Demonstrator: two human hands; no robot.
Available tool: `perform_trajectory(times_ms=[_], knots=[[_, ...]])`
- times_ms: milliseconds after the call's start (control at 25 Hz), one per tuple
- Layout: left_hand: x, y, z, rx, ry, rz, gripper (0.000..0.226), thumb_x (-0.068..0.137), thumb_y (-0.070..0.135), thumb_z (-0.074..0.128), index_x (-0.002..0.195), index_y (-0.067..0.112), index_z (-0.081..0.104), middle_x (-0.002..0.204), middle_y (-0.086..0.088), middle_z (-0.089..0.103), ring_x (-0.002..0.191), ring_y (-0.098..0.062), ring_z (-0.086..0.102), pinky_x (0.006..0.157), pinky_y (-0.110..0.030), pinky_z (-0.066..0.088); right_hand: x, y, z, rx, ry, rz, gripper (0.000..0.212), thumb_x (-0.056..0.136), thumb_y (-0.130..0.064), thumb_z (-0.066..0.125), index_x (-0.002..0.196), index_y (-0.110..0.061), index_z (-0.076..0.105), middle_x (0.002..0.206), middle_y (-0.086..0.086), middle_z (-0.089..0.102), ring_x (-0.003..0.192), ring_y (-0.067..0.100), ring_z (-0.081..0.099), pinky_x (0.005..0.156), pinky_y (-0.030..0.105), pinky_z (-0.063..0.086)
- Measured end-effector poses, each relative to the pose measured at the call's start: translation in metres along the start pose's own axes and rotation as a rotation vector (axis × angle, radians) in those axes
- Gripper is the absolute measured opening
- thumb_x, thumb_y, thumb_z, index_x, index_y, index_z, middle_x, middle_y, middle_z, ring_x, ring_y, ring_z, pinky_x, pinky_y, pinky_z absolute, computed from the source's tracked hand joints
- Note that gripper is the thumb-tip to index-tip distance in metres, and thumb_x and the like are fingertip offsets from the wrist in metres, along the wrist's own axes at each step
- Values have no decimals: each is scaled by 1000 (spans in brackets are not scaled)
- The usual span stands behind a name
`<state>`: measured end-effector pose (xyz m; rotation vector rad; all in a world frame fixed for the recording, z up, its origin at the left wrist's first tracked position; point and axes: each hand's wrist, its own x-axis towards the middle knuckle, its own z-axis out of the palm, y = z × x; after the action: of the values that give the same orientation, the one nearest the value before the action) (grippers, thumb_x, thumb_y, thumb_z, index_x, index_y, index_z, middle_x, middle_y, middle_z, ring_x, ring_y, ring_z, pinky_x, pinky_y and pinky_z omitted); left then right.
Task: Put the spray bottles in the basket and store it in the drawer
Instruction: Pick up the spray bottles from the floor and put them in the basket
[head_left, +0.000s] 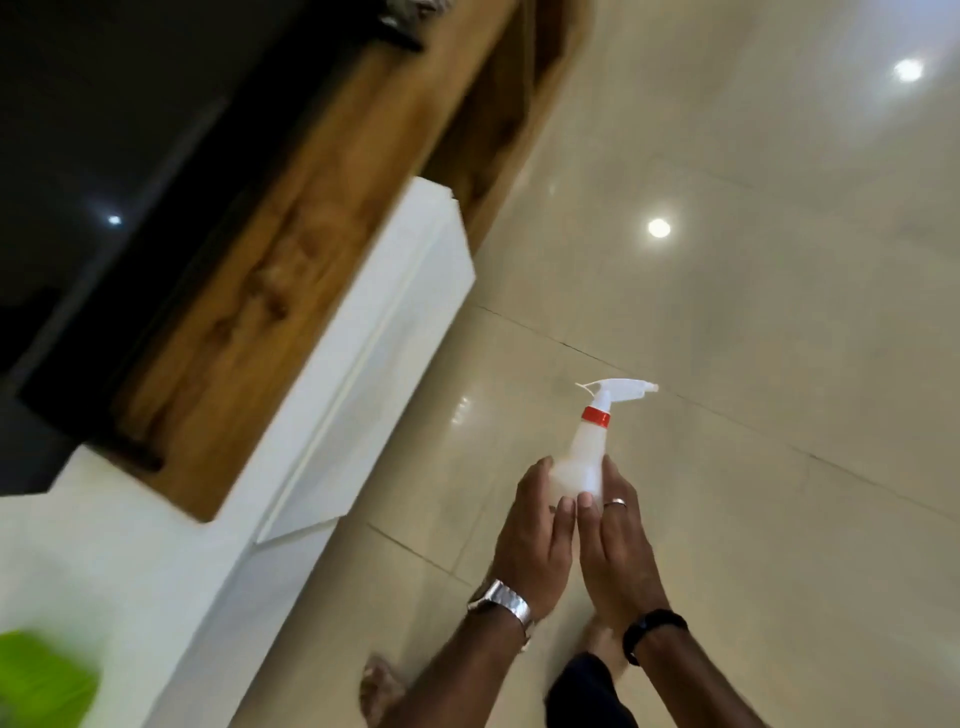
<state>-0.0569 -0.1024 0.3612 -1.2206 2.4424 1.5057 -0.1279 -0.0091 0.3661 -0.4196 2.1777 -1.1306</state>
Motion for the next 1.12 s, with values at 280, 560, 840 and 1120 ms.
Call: perform_trajectory(times_ms=[280, 560, 840, 1120], knots=[[-66, -98, -216, -143, 439, 126, 59, 106, 45, 36, 159, 19, 27, 164, 4, 35, 149, -6, 36, 121, -20, 31, -43, -151, 179, -113, -168, -433, 60, 103, -46, 32, 159, -27, 22, 158, -4, 33, 135, -18, 31, 98, -4, 24], [-187, -222, -354, -178, 772, -23, 66, 105, 47, 40, 161, 18, 22, 169, 2, 28, 156, -10, 27, 125, -24, 28, -132, -234, 354, -89, -517, -719, 61, 104, -45, 33, 159, -21, 20, 160, 0, 29, 138, 8, 44, 101, 29, 52], [-288, -328, -391, -157, 988, -150, 65, 102, 37, 52, 159, 17, 26, 168, -4, 31, 155, -18, 32, 123, -33, 34, -208, -237, 472, -178, -851, -835, 65, 104, -36, 40, 161, -17, 15, 165, -9, 17, 145, 6, 35, 105, 9, 38], [-310, -379, -368, -280, 915, -303, 71, 98, 38, 63, 155, 31, 20, 166, 0, 35, 148, -18, 43, 115, -27, 45, -209, -199, 507, -453, -923, -1009, 70, 99, -28, 55, 158, -12, 21, 163, 5, 24, 148, 14, 31, 109, 22, 41]])
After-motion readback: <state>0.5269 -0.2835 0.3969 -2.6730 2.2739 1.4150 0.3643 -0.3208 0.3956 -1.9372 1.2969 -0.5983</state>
